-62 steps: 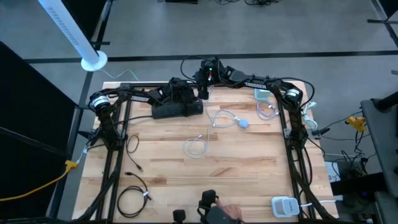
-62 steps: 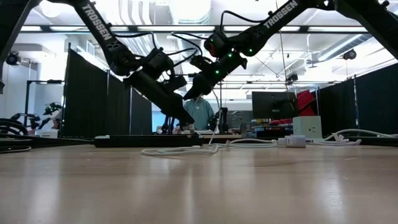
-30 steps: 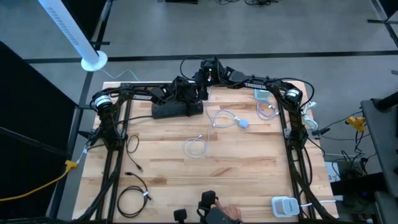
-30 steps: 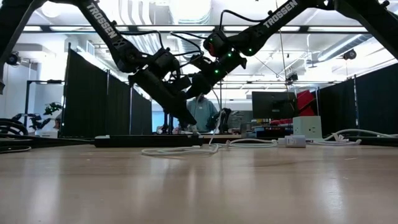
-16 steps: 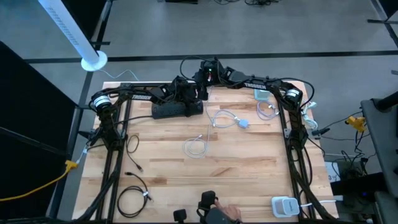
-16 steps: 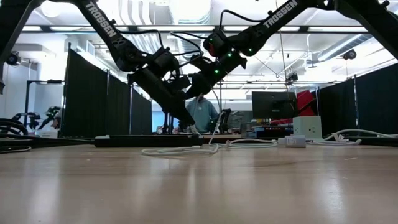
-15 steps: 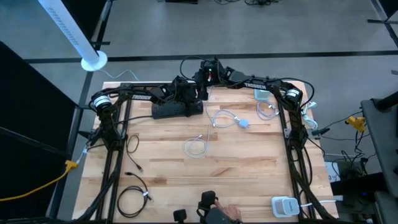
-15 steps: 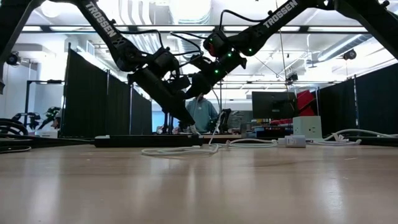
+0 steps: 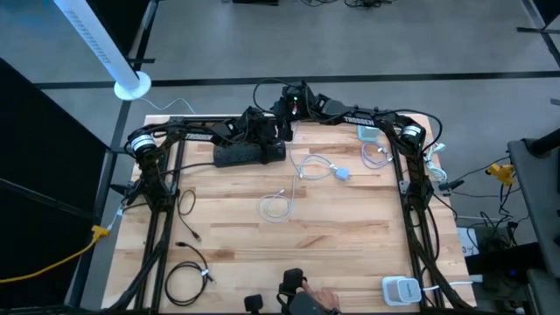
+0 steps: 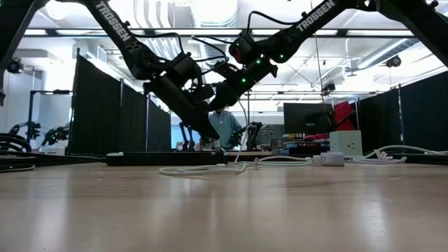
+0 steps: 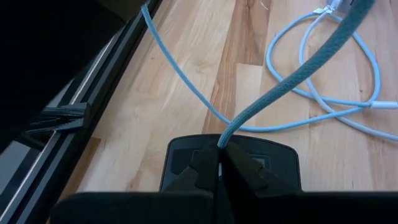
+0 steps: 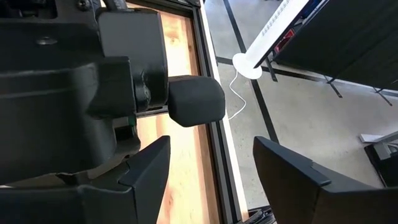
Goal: Insert USB
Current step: Insert the light blue charger cable into the black outlet extension
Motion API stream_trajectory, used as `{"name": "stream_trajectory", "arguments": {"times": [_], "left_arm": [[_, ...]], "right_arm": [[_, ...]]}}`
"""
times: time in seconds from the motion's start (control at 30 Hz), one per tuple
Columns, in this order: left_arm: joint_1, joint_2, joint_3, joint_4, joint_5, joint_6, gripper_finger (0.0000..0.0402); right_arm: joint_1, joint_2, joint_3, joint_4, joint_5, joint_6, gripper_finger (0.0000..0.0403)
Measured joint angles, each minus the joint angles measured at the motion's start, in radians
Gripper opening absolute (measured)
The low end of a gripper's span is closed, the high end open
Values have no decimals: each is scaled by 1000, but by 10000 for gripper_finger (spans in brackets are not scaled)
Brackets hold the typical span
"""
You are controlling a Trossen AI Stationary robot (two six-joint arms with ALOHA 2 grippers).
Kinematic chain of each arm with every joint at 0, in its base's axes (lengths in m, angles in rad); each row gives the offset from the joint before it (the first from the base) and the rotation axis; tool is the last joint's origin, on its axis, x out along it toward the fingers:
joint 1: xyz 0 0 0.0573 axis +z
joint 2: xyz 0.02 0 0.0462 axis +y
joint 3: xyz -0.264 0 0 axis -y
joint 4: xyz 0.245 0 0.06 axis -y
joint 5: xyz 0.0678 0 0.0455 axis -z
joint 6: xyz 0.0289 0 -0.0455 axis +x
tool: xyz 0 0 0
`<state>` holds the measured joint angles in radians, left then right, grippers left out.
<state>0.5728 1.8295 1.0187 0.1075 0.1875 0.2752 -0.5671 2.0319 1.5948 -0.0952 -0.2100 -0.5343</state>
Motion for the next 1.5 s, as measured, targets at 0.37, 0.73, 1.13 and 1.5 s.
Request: {"name": "stream_trajectory", "arguments": {"times": [0.37,0.73,1.13,1.5], "left_arm": [[-3,27,3,24,12,0,0],[-5,28,3,33,8,0,0],[-8,33,0,56,1,-7,0],[-6,31,-5,25,2,39,0]], "right_arm": [[2,0,0,0,0,1,219],[4,0,0,0,0,0,209],[4,-1,0,0,1,0,217],[5,-1,0,-2,-1,3,208]]}}
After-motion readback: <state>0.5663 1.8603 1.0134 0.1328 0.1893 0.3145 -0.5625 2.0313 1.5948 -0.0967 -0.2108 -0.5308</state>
